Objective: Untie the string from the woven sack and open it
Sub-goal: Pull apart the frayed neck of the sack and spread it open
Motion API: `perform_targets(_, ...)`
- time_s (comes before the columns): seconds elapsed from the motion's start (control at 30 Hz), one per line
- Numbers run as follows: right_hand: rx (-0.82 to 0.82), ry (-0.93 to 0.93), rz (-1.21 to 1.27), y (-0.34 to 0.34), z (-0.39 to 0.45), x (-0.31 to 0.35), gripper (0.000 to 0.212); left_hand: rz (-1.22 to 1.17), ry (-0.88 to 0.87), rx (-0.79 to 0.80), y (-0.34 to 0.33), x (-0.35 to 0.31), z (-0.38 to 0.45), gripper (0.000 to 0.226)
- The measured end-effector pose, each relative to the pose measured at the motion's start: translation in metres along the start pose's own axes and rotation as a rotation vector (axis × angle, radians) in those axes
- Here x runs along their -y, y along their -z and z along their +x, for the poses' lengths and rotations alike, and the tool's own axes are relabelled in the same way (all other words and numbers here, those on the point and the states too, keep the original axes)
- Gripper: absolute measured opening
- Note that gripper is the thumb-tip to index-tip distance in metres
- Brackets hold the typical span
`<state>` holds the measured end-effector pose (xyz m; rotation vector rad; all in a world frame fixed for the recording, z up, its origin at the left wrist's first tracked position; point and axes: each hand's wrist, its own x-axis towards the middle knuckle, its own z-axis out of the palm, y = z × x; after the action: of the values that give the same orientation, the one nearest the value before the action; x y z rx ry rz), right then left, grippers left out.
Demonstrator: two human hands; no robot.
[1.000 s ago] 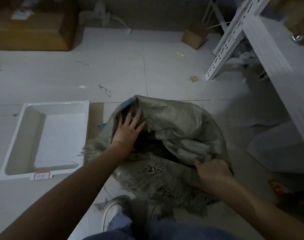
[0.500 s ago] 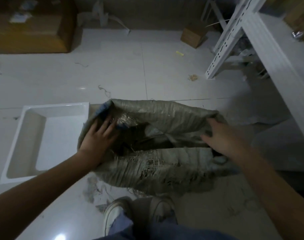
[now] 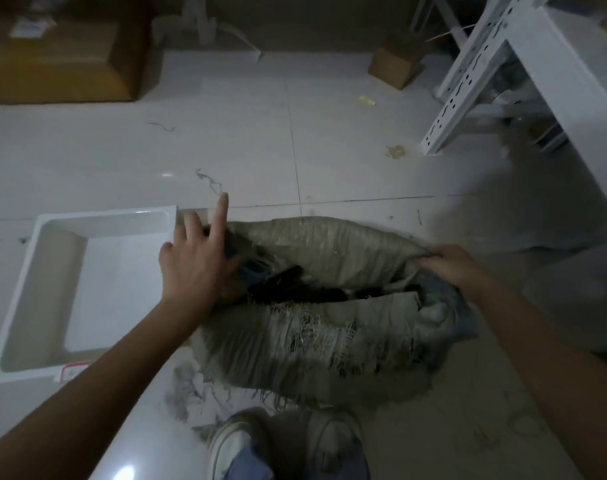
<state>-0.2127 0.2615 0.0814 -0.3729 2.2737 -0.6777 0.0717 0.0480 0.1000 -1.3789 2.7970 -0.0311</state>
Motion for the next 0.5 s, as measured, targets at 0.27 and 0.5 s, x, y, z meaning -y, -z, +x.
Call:
perform_targets(0.27,0.573,0.054,0.586,0.049,-0.013,0.010,0.064,-0.719,0.288,0.208,0.015,0.003,0.045,0.033)
perform_targets(0.5,0.224,-0.226,0.288,0.040,0.009,-0.002,0.029,-1.084,0.567,0.783,0.006,0.037,0.051,0.023)
